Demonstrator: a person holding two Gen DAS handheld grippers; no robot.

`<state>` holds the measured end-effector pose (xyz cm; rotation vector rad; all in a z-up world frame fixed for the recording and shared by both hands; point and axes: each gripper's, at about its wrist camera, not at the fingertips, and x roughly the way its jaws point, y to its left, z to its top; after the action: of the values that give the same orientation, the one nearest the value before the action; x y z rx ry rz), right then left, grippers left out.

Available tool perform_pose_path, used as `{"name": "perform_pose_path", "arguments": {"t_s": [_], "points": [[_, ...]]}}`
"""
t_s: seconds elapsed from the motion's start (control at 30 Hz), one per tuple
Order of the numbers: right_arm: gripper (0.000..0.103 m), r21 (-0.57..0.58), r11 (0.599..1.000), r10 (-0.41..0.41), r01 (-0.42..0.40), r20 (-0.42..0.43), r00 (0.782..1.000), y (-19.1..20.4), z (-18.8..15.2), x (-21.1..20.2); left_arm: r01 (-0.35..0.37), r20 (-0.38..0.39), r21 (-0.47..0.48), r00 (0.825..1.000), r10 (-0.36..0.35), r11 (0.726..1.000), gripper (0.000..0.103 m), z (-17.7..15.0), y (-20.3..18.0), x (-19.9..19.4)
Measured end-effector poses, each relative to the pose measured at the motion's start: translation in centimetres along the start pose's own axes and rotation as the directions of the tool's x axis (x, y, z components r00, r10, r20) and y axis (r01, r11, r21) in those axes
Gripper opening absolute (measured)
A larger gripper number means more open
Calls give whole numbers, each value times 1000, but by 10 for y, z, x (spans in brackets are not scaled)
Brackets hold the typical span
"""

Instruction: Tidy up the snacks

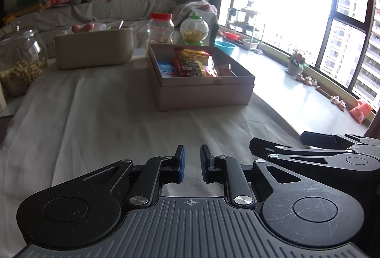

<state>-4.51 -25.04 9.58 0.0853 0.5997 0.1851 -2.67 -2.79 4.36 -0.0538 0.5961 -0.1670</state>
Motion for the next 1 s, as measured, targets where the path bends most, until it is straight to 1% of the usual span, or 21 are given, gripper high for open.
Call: {"name": "perform_pose_path", "arguments": {"t_s": [1.0], "points": [[88, 4, 1000, 3, -3, -11, 1000, -3, 0, 0, 8, -8, -8, 1000, -8, 1000, 18, 0, 3, 1]]}}
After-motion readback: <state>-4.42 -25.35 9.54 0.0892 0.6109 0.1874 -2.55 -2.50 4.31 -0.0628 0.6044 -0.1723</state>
